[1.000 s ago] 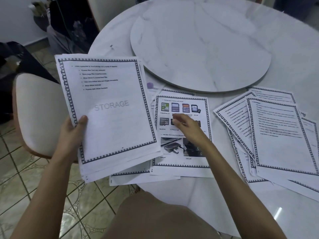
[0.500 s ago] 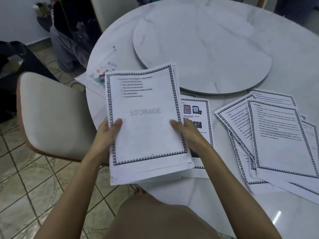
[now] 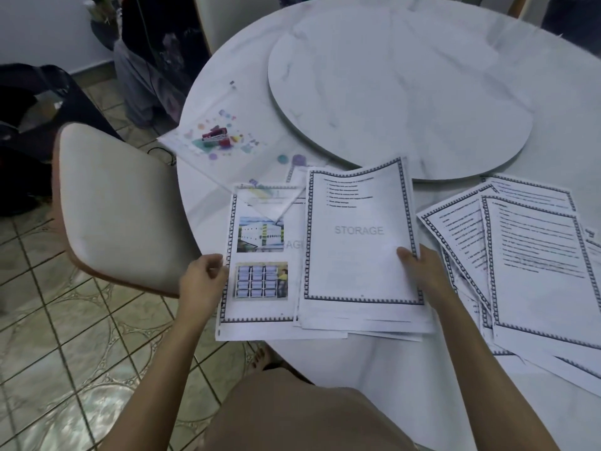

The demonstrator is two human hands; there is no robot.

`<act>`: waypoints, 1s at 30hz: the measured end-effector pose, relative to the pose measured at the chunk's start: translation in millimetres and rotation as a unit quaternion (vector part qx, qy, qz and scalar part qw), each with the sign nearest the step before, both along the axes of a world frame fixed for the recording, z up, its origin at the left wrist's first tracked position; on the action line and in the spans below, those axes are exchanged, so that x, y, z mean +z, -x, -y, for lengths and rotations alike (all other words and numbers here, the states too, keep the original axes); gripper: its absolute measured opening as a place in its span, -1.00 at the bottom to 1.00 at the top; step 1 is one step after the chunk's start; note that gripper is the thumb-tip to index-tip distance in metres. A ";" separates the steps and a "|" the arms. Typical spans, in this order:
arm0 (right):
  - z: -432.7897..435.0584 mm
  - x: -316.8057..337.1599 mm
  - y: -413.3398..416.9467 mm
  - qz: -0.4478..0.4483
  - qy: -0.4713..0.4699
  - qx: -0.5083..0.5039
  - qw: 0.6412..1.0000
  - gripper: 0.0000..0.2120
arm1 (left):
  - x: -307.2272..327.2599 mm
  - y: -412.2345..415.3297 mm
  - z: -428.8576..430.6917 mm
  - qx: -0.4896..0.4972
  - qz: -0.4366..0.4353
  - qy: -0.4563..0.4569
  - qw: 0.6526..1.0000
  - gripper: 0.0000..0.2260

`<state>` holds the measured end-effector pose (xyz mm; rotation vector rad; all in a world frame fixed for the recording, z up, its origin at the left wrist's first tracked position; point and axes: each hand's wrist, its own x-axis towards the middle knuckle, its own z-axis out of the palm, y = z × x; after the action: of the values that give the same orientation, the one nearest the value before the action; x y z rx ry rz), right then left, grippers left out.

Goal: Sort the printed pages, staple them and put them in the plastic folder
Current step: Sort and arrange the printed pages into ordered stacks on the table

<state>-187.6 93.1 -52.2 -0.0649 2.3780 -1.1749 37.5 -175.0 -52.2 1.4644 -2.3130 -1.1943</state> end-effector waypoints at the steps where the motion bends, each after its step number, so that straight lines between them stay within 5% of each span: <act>1: -0.7 -0.4 -0.2 -0.003 -0.001 -0.002 1.000 -0.68 | 0.7 2.9 -0.6 -0.008 0.016 0.008 1.000 -0.71; 9: -0.7 -3.6 -0.8 -0.012 -0.002 -0.007 1.000 -0.67 | 8.9 21.1 -0.6 0.022 0.035 -0.123 0.992 -0.66; 12: -1.5 -3.8 -0.6 -0.014 0.001 -0.002 1.000 -0.68 | 9.4 23.2 -1.7 0.009 0.017 -0.085 0.996 -0.81; 18: -2.5 -3.9 -1.0 -0.011 0.012 0.003 1.000 -0.69 | 12.8 16.3 1.8 0.010 0.015 0.021 1.000 -0.77; 30: -3.7 -6.1 1.0 -0.012 0.006 0.008 1.000 -0.67 | 29.2 -17.0 4.0 0.054 -0.002 0.063 0.997 -0.76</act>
<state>-188.7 96.8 -58.3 -0.1016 2.3865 -1.1884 54.6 -179.0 -23.0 1.5196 -2.2312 -1.0040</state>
